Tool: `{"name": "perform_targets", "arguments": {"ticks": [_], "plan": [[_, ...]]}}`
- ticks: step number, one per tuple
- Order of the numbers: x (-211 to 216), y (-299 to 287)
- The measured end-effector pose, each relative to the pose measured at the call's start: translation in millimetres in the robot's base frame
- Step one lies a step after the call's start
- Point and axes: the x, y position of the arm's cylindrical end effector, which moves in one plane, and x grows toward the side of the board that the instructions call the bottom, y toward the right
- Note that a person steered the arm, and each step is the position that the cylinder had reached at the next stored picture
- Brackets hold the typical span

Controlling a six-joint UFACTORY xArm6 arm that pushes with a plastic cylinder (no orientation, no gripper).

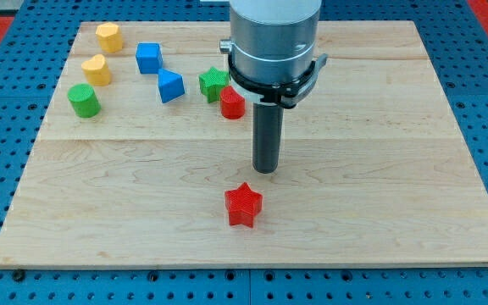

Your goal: Slide red circle towards red star

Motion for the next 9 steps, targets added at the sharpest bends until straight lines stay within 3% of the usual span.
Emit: {"name": "perform_targets", "arguments": {"ticks": [1, 2, 3, 5, 6, 8, 9], "plan": [[-4.3, -6.4], [-31.4, -92.5], [-81.1, -128.7], [-160.5, -80.2], [-160.4, -64.4], [-85.2, -43.5], [-96.3, -52.6]]}}
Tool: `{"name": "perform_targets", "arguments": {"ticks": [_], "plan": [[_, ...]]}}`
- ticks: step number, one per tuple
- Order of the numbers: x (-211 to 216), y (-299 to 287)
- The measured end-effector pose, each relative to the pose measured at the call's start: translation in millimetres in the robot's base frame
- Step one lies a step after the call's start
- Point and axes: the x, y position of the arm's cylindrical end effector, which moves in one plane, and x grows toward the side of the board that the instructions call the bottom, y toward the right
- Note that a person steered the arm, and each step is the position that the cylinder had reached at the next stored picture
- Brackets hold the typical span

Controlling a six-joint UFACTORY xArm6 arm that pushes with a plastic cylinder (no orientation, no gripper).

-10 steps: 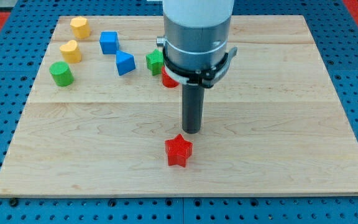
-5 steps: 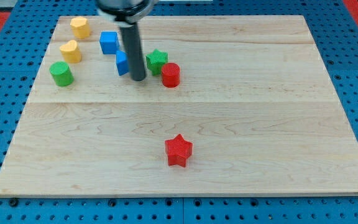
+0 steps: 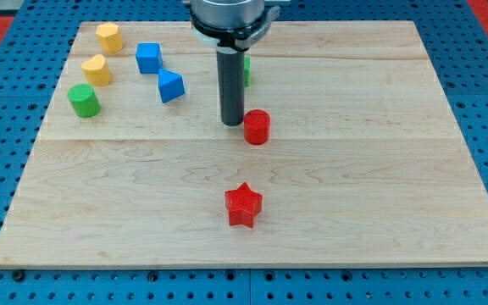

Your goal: Slide red circle towards red star

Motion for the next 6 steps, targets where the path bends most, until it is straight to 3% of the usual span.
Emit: {"name": "perform_targets", "arguments": {"ticks": [1, 3, 4, 5, 6], "plan": [[-29.4, 21.8], [47.4, 43.3], [36.1, 45.1], [47.4, 105.2], [83.9, 105.1]]}}
